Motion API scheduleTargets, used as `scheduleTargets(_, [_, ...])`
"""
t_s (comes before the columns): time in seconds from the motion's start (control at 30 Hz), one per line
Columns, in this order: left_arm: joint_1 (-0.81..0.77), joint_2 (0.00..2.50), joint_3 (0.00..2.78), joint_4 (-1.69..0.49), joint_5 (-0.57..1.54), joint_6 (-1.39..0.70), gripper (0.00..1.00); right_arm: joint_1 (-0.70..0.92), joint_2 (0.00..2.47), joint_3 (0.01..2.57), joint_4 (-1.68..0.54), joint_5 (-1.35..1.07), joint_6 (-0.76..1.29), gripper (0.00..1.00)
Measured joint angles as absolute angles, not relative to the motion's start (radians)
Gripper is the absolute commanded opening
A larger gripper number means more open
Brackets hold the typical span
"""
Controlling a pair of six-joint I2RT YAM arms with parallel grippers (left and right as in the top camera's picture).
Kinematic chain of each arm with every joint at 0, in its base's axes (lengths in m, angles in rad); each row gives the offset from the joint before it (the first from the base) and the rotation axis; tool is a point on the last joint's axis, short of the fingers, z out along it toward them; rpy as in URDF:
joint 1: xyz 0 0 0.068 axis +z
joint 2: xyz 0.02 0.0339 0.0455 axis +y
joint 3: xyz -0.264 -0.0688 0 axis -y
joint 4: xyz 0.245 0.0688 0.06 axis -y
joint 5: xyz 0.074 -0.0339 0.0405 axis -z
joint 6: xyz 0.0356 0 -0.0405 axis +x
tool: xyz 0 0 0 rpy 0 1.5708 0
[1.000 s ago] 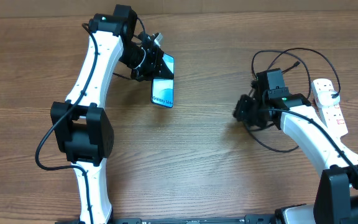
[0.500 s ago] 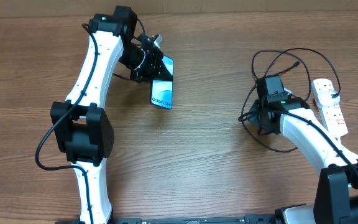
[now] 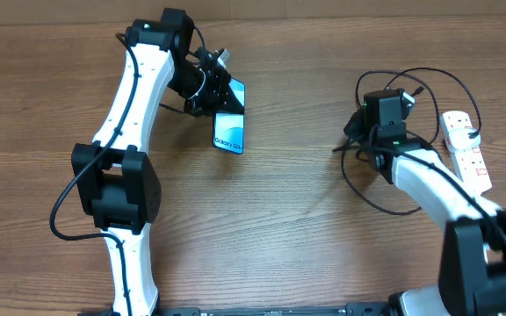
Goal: Plug charger to phone and switch on socket
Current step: 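Lower the right gripper onto the black cable and grasp it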
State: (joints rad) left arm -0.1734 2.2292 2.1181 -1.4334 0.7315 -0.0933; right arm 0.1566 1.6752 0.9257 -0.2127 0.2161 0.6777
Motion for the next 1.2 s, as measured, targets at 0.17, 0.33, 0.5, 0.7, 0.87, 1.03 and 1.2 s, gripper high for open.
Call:
scheduleTargets(0.17, [-0.173, 2.229, 2.118, -1.436, 0.731, -0.093, 0.04, 0.150, 1.806, 0.926, -0.167, 0.217, 0.696, 0.52])
scheduleTargets(0.33, [-0.173, 2.229, 2.118, -1.437, 0.731, -0.093, 0.04, 0.150, 1.831, 0.923, -0.120, 0.221, 0.699, 0.30])
scheduleTargets(0.5, [-0.173, 2.229, 2.118, -1.437, 0.731, -0.093, 0.04, 0.150, 1.831, 0.923, -0.089, 0.222, 0.705, 0.04])
scheduleTargets(0.7, [-0.173, 2.229, 2.118, -1.437, 0.731, -0.093, 0.04, 0.150, 1.831, 0.923, -0.090, 0.224, 0.655, 0.04])
scheduleTargets(0.87, [-0.173, 2.229, 2.118, -1.437, 0.731, -0.093, 0.04, 0.150, 1.830, 0.923, -0.098, 0.225, 0.602, 0.41])
scheduleTargets(1.03, [-0.173, 2.229, 2.118, -1.436, 0.731, -0.093, 0.04, 0.150, 1.830, 0.923, -0.107, 0.225, 0.579, 0.44])
scheduleTargets(1.2, [-0.173, 2.229, 2.118, -1.436, 0.731, -0.093, 0.04, 0.150, 1.830, 0.923, -0.110, 0.224, 0.575, 0.35])
